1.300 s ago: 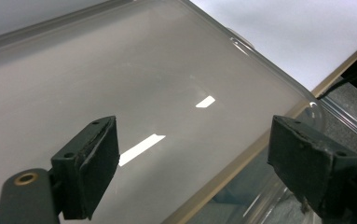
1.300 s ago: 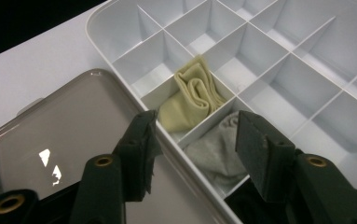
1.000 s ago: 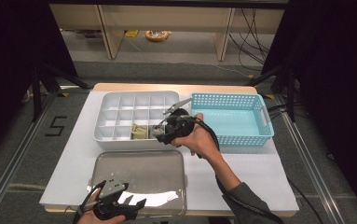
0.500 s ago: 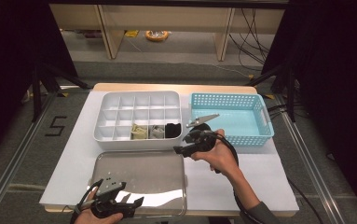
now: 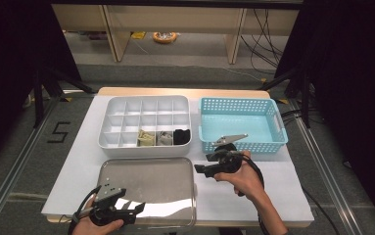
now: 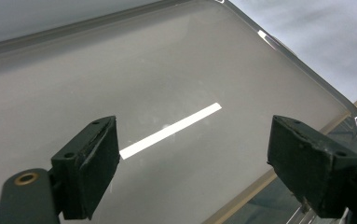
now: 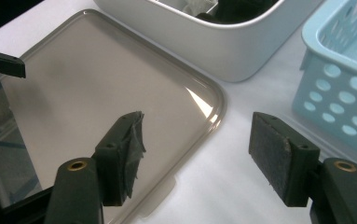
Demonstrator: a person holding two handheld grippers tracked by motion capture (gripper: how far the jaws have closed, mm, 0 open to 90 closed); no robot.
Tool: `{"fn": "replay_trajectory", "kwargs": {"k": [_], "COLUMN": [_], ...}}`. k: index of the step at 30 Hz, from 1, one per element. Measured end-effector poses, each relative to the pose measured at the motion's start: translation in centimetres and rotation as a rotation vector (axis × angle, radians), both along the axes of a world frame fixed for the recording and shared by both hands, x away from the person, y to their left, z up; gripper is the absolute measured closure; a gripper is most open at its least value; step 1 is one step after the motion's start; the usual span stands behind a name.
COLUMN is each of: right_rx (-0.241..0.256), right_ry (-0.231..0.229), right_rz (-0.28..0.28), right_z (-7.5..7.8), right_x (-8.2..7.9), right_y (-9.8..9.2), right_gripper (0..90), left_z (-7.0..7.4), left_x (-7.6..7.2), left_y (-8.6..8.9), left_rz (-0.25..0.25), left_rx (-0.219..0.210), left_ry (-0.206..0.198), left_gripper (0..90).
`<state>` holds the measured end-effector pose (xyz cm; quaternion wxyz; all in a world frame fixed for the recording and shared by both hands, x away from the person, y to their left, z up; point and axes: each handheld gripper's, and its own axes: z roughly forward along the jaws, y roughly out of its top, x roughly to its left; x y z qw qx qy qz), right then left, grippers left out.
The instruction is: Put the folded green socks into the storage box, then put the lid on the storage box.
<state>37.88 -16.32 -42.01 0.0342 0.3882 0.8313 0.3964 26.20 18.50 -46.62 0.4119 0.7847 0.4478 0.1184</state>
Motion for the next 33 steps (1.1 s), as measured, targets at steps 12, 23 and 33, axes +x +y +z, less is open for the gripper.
{"fn": "replay_trajectory", "kwargs": {"k": [12,23,33], "right_rx": [0.005,0.002,0.045], "right_ry": [0.103,0.139,0.130], "right_rz": [0.020,0.002,0.022], "right_z": [-2.2,-3.2,-3.6], "right_x": [-2.0,-3.4,-4.0], "right_y": [-1.0,-1.2,-1.4], "right_gripper": [33.2,30.0,25.7], "left_z": [0.2,0.1,0.1], "left_x": [0.2,0.5,1.0], "left_y": [1.8,3.9,6.4], "left_rz": [0.075,0.129,0.205], "left_rx": [-0.042,-0.062,-0.055], "left_ry": [-0.007,0.011,0.028], "left_gripper": [18.0,17.7,26.4]}}
